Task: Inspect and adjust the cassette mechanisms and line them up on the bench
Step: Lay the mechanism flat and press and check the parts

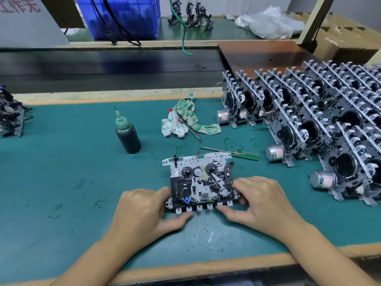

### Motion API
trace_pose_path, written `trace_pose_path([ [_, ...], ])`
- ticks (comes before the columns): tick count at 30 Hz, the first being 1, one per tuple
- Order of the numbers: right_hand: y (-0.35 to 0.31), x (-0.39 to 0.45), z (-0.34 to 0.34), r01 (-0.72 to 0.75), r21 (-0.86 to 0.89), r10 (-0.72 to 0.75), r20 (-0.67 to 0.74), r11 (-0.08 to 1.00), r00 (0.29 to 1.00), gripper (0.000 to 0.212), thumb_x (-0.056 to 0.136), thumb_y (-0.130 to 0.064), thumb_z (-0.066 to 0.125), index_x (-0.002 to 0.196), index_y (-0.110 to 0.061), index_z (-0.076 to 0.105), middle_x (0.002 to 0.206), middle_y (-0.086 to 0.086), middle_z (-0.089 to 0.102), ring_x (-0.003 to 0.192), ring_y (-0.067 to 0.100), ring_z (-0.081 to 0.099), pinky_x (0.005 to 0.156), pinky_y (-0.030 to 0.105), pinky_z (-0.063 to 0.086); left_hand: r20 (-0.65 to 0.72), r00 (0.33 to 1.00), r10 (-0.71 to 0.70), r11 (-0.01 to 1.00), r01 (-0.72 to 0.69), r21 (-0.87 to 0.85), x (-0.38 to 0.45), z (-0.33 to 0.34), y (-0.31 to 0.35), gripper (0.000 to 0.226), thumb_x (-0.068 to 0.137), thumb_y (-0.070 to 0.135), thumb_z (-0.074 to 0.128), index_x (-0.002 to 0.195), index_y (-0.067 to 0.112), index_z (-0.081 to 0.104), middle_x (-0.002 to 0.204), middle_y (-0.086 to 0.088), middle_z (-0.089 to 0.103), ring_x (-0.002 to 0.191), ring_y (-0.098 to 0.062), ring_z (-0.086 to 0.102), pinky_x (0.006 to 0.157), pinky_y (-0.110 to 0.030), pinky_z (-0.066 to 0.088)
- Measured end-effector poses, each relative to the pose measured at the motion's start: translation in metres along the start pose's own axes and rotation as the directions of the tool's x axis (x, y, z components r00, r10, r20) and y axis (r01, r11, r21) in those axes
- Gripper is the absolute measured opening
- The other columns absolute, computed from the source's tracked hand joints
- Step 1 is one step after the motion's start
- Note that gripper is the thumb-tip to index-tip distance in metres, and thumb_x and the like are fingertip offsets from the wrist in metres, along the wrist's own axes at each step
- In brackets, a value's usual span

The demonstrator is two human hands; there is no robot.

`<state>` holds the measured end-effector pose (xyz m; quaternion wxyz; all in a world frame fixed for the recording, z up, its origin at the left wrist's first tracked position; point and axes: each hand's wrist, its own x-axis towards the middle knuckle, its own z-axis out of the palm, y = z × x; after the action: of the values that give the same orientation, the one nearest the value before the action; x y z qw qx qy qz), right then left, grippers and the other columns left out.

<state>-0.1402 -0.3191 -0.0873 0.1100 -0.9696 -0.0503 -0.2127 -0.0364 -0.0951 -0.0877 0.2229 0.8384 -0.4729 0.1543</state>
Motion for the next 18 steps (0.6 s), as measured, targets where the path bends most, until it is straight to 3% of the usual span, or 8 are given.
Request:
trace_pose_path([
  [4,0.0022,0.0012,-0.0012,-0.018,0.092,0.015,0.032,0.996,0.999,0.049,0.072,-0.059,0.058,0.054,-0.017,0.041,0.048,-0.007,0.040,0.044,0.011,0.034,0.051,0.020,0.029,-0.051,0.998,-0.032,0.996,0.036,0.082,-0.0022,0.0025,0.0024,0.053,0.075,0.058,0.054,0.047,0.014,0.042,0.033,0.000,0.034,0.028,-0.020,0.038,0.034,-0.021,0.029],
  [8,0.0020,0.0014,-0.0022,-0.004,0.100,-0.002,0.064,0.995,0.998,0.051,0.068,-0.061,0.059,0.054,-0.016,0.042,0.048,-0.008,0.040,0.043,0.013,0.036,0.046,0.023,0.035,-0.037,0.998,-0.044,0.998,0.046,0.045,-0.0006,0.0017,0.0008,0.052,0.074,0.058,0.054,0.048,0.014,0.043,0.033,0.000,0.036,0.028,-0.019,0.039,0.033,-0.020,0.031],
  [11,0.0011,0.0003,-0.0011,-0.011,0.051,0.008,0.066,0.999,0.998,0.052,0.073,-0.061,0.055,0.053,-0.015,0.042,0.048,-0.006,0.040,0.042,0.013,0.036,0.049,0.020,0.031,0.014,1.000,0.005,0.999,-0.005,-0.034,0.0021,-0.0005,-0.0022,0.060,0.080,0.067,0.047,0.051,0.015,0.041,0.034,0.002,0.037,0.029,-0.021,0.040,0.032,-0.020,0.035],
  [14,-0.0010,0.0014,-0.0004,-0.030,0.025,0.029,0.045,0.999,0.999,0.050,0.075,-0.059,0.053,0.053,-0.015,0.041,0.047,-0.005,0.038,0.043,0.012,0.032,0.051,0.018,0.026,0.045,0.998,0.034,0.996,-0.031,-0.079,0.0019,-0.0038,-0.0022,0.054,0.067,0.075,0.054,0.062,0.026,0.031,0.035,0.003,0.037,0.030,-0.018,0.040,0.034,-0.023,0.038],
  [18,-0.0013,0.0018,-0.0021,-0.053,0.055,0.050,0.055,0.997,0.997,0.049,0.074,-0.058,0.053,0.053,-0.016,0.041,0.046,-0.007,0.039,0.042,0.012,0.034,0.052,0.018,0.027,0.069,0.997,0.017,0.998,-0.013,-0.064,-0.0003,-0.0040,0.0000,0.057,0.062,0.073,0.057,0.067,0.026,0.025,0.036,0.005,0.036,0.031,-0.019,0.040,0.034,-0.023,0.037],
])
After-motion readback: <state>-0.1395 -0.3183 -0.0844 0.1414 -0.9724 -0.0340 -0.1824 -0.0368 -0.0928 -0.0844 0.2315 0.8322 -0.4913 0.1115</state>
